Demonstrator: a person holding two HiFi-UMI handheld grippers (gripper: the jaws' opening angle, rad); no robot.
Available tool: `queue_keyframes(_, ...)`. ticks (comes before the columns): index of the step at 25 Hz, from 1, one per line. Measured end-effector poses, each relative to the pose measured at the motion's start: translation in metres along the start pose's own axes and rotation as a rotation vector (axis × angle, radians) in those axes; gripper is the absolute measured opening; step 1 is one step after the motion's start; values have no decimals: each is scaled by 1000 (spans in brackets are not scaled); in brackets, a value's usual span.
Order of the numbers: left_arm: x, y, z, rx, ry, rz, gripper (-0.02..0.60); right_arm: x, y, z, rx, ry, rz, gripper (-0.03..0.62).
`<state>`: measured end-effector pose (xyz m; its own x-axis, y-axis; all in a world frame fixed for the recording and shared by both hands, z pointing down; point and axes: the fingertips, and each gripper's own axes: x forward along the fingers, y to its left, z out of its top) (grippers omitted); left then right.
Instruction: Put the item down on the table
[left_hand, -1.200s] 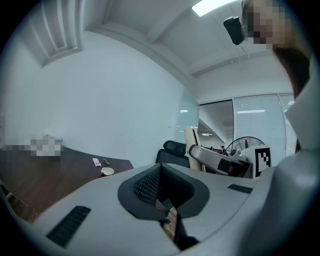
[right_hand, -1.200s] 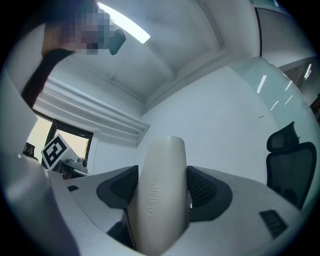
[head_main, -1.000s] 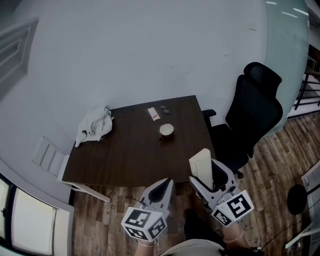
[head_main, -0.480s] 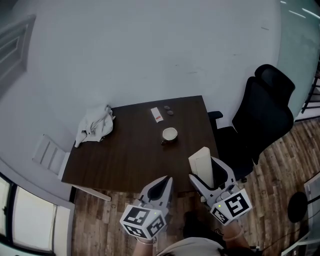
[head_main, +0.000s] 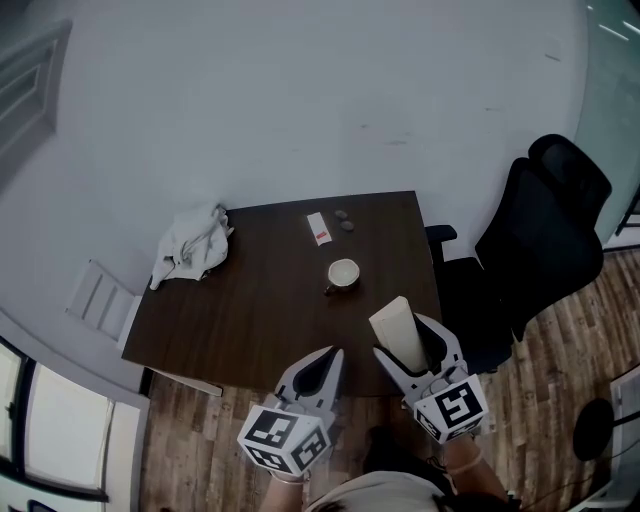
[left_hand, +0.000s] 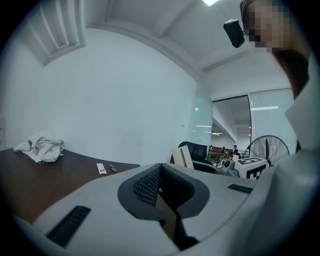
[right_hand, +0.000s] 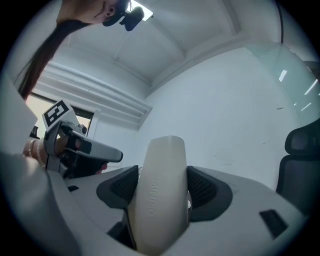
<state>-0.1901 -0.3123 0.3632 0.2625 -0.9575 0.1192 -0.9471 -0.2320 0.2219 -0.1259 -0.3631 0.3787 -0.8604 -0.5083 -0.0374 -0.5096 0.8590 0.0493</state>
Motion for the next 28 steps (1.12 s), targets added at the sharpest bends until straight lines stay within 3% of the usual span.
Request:
queue_keyframes(9,21,-6,1,27,-21,7,18,30,-23,-42,-64,76,54,310)
queue_keyframes(18,3,-15,-15,-22,-26,49,18,46,-20,-88,-116,166,120,310)
queue_keyframes(28,0,-15,-24,-27,-17,73,18,57,-21,-145,-193,286,179,310)
